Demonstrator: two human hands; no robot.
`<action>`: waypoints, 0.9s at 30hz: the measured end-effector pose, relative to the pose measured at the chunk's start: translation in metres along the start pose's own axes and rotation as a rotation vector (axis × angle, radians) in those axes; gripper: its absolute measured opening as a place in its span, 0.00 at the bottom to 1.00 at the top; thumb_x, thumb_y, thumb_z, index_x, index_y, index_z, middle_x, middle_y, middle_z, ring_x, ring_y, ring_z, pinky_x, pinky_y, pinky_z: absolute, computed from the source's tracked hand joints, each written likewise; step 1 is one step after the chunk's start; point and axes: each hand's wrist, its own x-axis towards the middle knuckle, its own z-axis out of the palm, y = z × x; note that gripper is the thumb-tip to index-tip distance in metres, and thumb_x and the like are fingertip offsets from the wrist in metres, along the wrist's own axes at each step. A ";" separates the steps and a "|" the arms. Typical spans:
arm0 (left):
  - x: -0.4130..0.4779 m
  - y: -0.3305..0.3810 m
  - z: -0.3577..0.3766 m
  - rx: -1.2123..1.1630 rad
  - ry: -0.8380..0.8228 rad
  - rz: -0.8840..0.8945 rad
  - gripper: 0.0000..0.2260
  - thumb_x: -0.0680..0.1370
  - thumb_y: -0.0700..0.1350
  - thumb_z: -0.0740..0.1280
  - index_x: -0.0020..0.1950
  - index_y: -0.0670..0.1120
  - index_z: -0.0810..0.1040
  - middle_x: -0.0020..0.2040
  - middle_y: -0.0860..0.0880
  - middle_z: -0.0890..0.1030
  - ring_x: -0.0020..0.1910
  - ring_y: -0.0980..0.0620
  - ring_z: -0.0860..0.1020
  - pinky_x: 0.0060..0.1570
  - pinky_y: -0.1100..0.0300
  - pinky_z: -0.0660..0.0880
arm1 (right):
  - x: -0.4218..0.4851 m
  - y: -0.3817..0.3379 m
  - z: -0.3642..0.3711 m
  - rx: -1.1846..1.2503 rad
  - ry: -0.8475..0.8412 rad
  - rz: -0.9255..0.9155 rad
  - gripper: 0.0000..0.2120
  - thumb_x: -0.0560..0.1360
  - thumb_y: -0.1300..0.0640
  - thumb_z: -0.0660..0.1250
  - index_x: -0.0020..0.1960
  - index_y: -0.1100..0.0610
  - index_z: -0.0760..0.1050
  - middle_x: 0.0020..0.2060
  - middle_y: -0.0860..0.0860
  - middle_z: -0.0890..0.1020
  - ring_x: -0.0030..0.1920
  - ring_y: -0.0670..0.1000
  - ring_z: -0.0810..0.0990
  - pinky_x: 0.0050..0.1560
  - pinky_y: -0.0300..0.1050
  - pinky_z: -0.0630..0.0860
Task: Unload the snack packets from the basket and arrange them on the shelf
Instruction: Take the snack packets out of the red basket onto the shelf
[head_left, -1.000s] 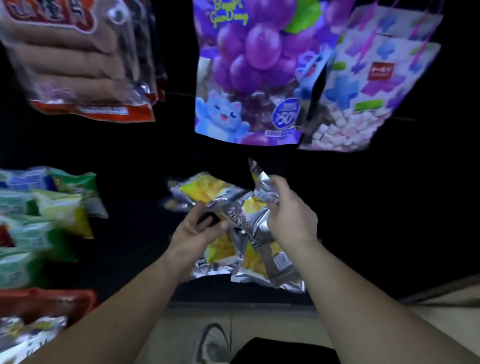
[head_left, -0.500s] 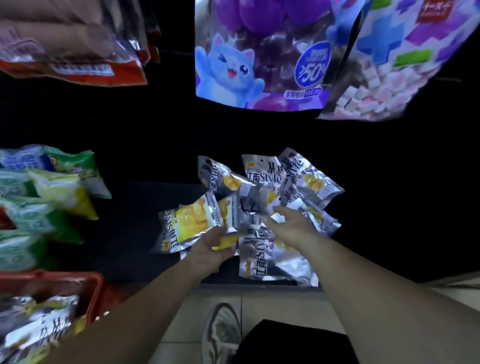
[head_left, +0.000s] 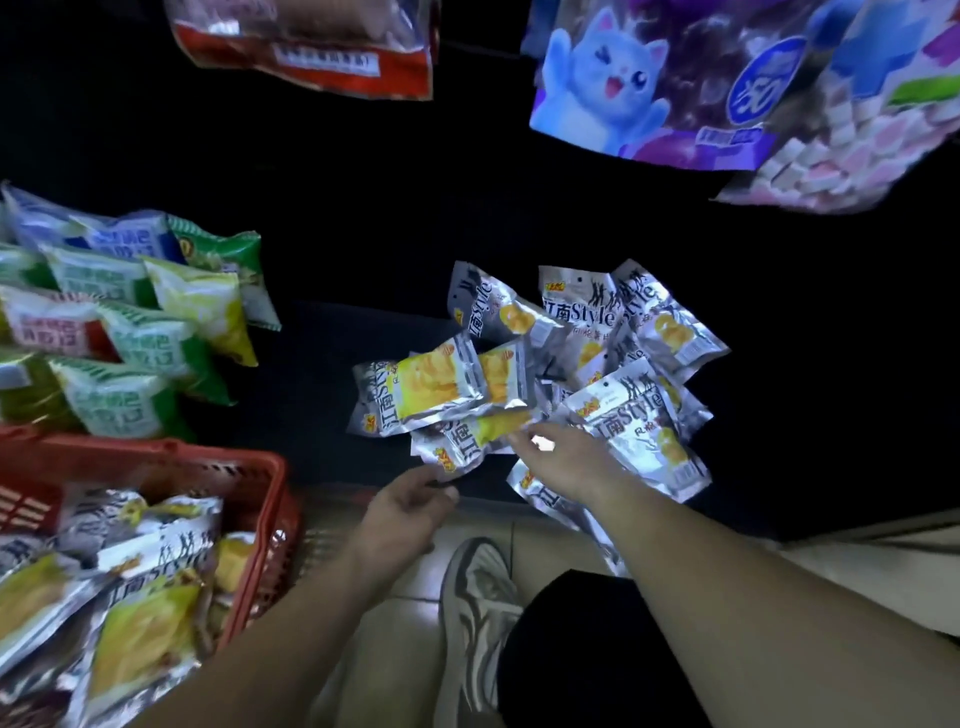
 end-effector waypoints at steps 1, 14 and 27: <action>0.001 -0.001 0.003 -0.008 -0.005 0.001 0.14 0.78 0.49 0.73 0.63 0.54 0.80 0.52 0.47 0.84 0.47 0.52 0.82 0.40 0.58 0.80 | 0.002 0.008 0.008 -0.064 0.003 0.101 0.33 0.75 0.24 0.50 0.76 0.36 0.64 0.78 0.54 0.65 0.77 0.60 0.64 0.70 0.58 0.65; 0.047 -0.016 0.043 -0.025 -0.005 0.026 0.18 0.79 0.45 0.73 0.69 0.50 0.77 0.53 0.45 0.84 0.53 0.48 0.82 0.59 0.45 0.79 | 0.059 0.059 0.051 0.132 0.132 0.438 0.42 0.67 0.16 0.41 0.78 0.29 0.46 0.79 0.49 0.29 0.77 0.68 0.29 0.74 0.76 0.40; -0.008 -0.016 -0.041 0.069 0.161 0.047 0.21 0.76 0.53 0.74 0.68 0.54 0.75 0.54 0.52 0.82 0.52 0.51 0.83 0.53 0.49 0.81 | 0.007 -0.026 0.069 0.003 0.123 -0.007 0.40 0.67 0.17 0.43 0.68 0.34 0.72 0.70 0.46 0.75 0.70 0.56 0.72 0.65 0.60 0.72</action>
